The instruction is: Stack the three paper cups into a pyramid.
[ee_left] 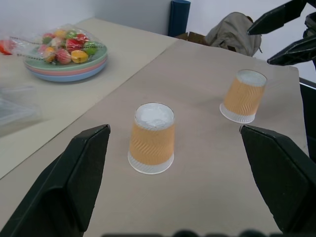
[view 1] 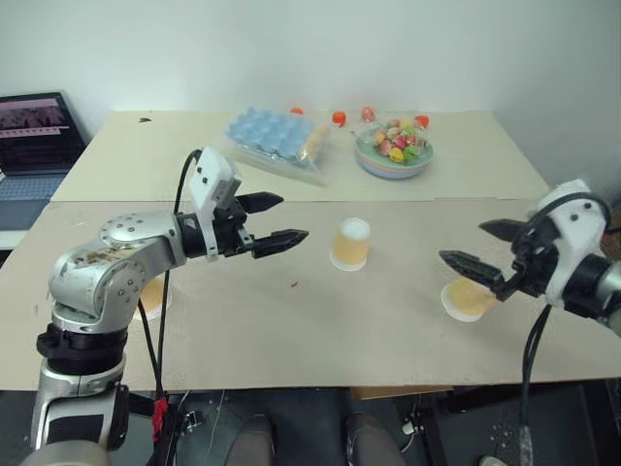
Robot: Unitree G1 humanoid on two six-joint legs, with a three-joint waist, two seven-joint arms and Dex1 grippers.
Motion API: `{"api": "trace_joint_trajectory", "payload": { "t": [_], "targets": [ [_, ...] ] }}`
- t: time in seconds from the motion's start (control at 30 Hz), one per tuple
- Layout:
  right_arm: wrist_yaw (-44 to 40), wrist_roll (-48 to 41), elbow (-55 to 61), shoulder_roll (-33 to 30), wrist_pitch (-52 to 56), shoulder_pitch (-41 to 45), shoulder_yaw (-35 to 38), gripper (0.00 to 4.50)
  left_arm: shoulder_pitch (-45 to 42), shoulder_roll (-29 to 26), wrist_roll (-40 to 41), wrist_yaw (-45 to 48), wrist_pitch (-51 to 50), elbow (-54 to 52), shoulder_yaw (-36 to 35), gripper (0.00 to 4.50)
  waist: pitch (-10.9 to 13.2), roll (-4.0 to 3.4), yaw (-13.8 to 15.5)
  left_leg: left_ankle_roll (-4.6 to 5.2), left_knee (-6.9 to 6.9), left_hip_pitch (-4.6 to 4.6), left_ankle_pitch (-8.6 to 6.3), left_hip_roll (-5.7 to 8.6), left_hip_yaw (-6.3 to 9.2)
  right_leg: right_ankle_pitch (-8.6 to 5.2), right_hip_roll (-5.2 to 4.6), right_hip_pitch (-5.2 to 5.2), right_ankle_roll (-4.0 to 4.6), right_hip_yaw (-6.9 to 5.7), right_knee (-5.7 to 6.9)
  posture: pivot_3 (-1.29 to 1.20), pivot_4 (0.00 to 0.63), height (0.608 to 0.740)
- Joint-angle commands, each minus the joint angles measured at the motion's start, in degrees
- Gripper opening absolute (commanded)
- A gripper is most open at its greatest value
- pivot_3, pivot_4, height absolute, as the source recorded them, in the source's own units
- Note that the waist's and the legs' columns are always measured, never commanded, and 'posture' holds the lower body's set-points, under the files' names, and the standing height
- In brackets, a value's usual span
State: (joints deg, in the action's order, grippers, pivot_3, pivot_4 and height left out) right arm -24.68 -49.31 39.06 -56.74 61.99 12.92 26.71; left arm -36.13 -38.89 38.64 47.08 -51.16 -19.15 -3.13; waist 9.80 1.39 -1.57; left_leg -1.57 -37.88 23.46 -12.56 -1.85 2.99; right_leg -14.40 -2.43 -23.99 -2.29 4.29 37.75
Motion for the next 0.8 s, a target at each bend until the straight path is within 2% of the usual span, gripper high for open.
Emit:
{"api": "trace_joint_trajectory", "payload": {
  "t": [0.03,0.23,0.33,0.57,0.8],
  "targets": [
    [2.44,-0.46,1.26,2.14,-1.06,5.62,-4.14,4.47,-1.24,-2.21,-1.21,3.03,2.75,0.29,0.83,4.50,0.00,0.00,-0.24,0.00,0.00,-0.06,0.00,0.00,0.00,-0.01,0.00,0.03,0.00,0.01,0.04,0.00,0.150,0.740],
    [5.95,6.70,-5.21,11.65,-2.64,19.08,-21.52,4.47,0.93,-5.91,-8.68,4.39,8.73,1.81,4.64,4.50,-0.02,0.08,-1.26,-0.02,0.00,-0.20,0.01,-0.02,-0.05,0.00,0.05,0.07,0.02,0.12,0.08,0.00,0.150,0.740],
    [4.81,9.88,-7.92,15.22,-4.20,22.28,-26.68,4.47,2.19,-5.92,-9.42,4.00,9.28,0.93,4.40,4.50,-0.02,0.08,-0.89,-0.02,0.01,-0.08,0.02,-0.02,-0.04,-0.02,0.06,-0.07,0.05,0.13,0.16,0.00,0.150,0.740],
    [-1.31,18.50,-17.22,18.45,-12.37,24.09,-34.03,4.47,4.04,-6.71,-10.91,3.00,10.42,0.25,3.01,4.50,-0.02,0.08,-0.40,-0.01,0.01,0.28,0.01,0.01,0.01,-0.04,-0.04,-0.21,0.04,-0.01,-0.08,0.00,0.150,0.740],
    [-8.56,24.96,-28.52,19.88,-21.80,25.30,-36.02,4.47,5.62,-7.63,-8.88,3.33,11.16,0.16,-2.23,4.50,-0.02,0.08,-0.83,-0.01,0.01,0.23,0.01,-0.01,0.02,-0.04,-0.02,-0.20,0.04,-0.03,-0.01,0.00,0.150,0.740]
  ]
}}
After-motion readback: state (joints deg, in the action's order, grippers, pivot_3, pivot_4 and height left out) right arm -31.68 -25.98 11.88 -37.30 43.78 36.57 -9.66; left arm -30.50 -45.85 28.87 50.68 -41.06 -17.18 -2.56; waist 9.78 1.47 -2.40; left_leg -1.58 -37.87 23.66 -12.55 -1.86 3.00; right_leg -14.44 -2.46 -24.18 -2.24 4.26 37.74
